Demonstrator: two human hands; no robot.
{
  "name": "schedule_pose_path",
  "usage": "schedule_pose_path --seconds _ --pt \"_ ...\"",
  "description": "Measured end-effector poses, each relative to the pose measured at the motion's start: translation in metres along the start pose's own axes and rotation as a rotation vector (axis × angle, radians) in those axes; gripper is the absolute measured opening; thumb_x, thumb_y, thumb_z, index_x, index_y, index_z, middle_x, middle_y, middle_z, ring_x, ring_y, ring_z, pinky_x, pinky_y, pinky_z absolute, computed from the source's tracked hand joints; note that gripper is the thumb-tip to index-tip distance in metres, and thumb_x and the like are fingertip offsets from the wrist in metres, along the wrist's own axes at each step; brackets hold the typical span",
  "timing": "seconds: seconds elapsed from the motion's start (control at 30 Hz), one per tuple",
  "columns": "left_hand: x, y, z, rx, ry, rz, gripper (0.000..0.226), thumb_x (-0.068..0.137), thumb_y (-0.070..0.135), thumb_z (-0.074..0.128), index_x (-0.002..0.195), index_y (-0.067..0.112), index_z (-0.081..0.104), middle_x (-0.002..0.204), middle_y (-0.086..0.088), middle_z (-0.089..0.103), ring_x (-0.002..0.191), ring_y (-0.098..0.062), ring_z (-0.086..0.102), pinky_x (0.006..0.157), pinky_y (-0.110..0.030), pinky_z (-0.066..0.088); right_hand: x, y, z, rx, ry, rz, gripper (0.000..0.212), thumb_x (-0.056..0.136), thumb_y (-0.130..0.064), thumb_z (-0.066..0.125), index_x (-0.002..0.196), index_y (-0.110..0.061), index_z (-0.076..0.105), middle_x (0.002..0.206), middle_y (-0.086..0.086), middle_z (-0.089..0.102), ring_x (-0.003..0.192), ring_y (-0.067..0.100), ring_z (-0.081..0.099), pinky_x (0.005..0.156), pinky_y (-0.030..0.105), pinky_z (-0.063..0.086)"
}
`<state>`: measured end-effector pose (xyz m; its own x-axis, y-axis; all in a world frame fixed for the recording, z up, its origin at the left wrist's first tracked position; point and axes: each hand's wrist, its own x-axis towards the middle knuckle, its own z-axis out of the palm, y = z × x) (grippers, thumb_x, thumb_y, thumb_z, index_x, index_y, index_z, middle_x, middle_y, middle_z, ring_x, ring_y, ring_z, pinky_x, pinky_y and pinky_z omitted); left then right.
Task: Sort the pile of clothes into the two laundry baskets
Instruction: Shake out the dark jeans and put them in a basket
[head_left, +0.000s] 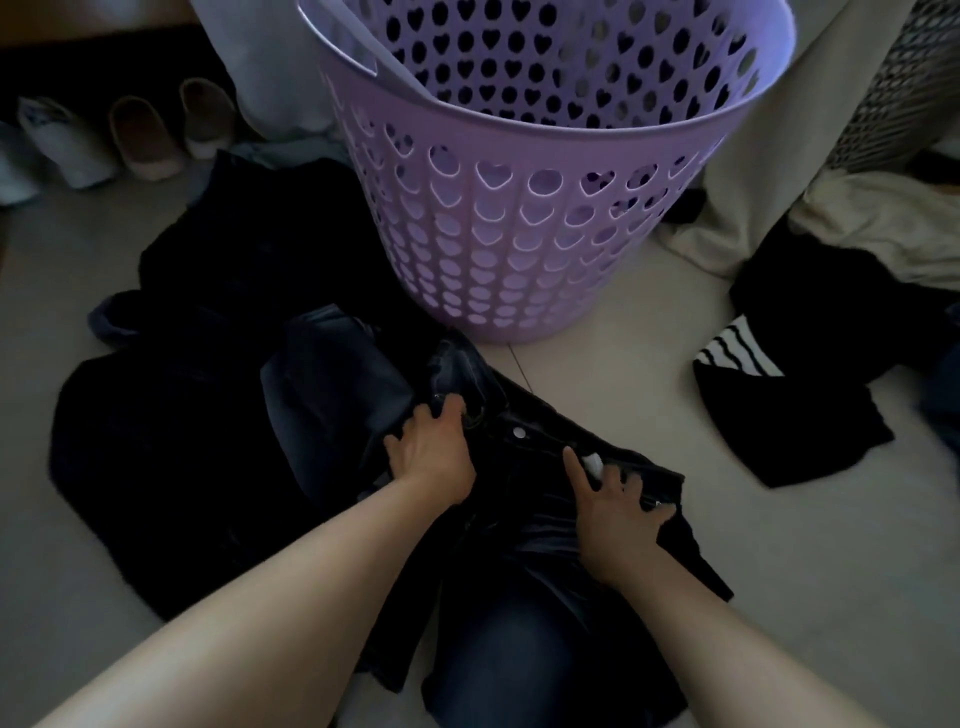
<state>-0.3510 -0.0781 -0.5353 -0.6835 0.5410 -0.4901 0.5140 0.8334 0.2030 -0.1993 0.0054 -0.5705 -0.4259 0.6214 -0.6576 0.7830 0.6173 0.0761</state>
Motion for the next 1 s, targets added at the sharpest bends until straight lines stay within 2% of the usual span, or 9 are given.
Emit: schedule_pose_path --seconds 0.13,0.23,0.3,0.4,0.47,0.6,0.8,0.93,1.0 --pt "-0.004 0.006 0.001 -0.048 0.125 0.023 0.038 0.088 0.009 0.060 0.124 0.013 0.048 0.122 -0.011 0.054 0.110 -0.028 0.056 0.086 -0.036 0.046 0.002 0.002 0.001 -0.027 0.155 -0.012 0.082 0.091 -0.014 0.055 0.150 -0.009 -0.001 0.140 0.013 0.038 0.129 0.028 0.038 0.105 0.050 0.033" --pt "-0.018 0.014 -0.009 -0.072 0.168 0.008 0.022 0.087 0.003 0.056 0.106 0.013 0.057 0.112 -0.010 0.061 0.103 -0.030 0.060 0.072 -0.034 0.043 -0.009 0.004 -0.006 0.056 0.182 -0.065 0.032 0.094 -0.005 0.046 0.126 -0.006 0.045 0.125 0.010 0.055 0.114 0.022 0.054 0.090 0.031 0.046" --pt "-0.030 0.020 -0.017 -0.066 0.158 0.000 0.024 0.086 0.000 0.054 0.104 0.014 0.057 0.112 -0.009 0.060 0.104 -0.030 0.058 0.072 -0.033 0.040 -0.024 0.004 -0.013 0.110 0.190 -0.086 0.025 0.096 -0.001 0.042 0.116 -0.009 0.055 0.121 0.010 0.055 0.110 0.021 0.055 0.082 0.025 0.047" --pt "-0.053 0.030 -0.034 -0.053 0.146 0.013 0.035 0.086 -0.001 0.053 0.112 0.020 0.062 0.120 -0.007 0.056 0.110 -0.029 0.056 0.081 -0.033 0.044 -0.055 0.005 -0.032 0.183 0.258 -0.088 0.024 0.096 -0.003 0.042 0.114 -0.010 0.057 0.120 0.010 0.051 0.110 0.022 0.051 0.074 0.025 0.041" --pt "-0.070 0.038 -0.056 -0.038 0.153 0.034 0.036 0.086 -0.001 0.053 0.114 0.019 0.065 0.120 -0.008 0.059 0.110 -0.029 0.058 0.084 -0.034 0.047 -0.079 0.011 -0.054 0.251 0.271 -0.077 0.025 0.097 -0.006 0.039 0.117 -0.009 0.054 0.124 0.011 0.048 0.114 0.026 0.047 0.082 0.030 0.041" --pt "-0.103 0.054 -0.101 -0.026 0.164 0.053 0.022 0.082 -0.002 0.058 0.094 0.013 0.069 0.101 -0.009 0.067 0.093 -0.030 0.064 0.067 -0.034 0.045 -0.123 0.022 -0.095 0.338 0.316 -0.050 0.030 0.098 -0.009 0.031 0.121 -0.006 0.051 0.126 0.014 0.046 0.117 0.030 0.043 0.091 0.036 0.038" --pt "-0.169 0.091 -0.193 -0.018 0.146 0.066 0.027 0.079 -0.002 0.058 0.095 0.016 0.069 0.103 -0.006 0.065 0.099 -0.029 0.062 0.073 -0.034 0.046 -0.208 0.048 -0.183 0.325 0.405 -0.008 0.025 0.100 -0.007 0.031 0.113 -0.008 0.052 0.119 0.006 0.047 0.113 0.022 0.046 0.088 0.030 0.042" --pt "-0.211 0.124 -0.262 -0.024 0.160 0.099 0.028 0.079 -0.003 0.058 0.094 0.017 0.069 0.102 -0.007 0.065 0.098 -0.031 0.062 0.071 -0.035 0.045 -0.264 0.067 -0.251 0.263 0.481 -0.020 0.024 0.100 -0.014 0.033 0.115 -0.012 0.052 0.121 0.005 0.043 0.112 0.021 0.043 0.074 0.026 0.035" --pt "-0.232 0.143 -0.298 -0.023 0.175 0.127 0.027 0.079 -0.003 0.059 0.094 0.017 0.069 0.100 -0.006 0.065 0.098 -0.030 0.062 0.071 -0.035 0.045 -0.289 0.078 -0.287 0.299 0.509 0.002 0.027 0.099 -0.015 0.032 0.117 -0.011 0.051 0.123 0.009 0.042 0.113 0.024 0.042 0.076 0.029 0.035"
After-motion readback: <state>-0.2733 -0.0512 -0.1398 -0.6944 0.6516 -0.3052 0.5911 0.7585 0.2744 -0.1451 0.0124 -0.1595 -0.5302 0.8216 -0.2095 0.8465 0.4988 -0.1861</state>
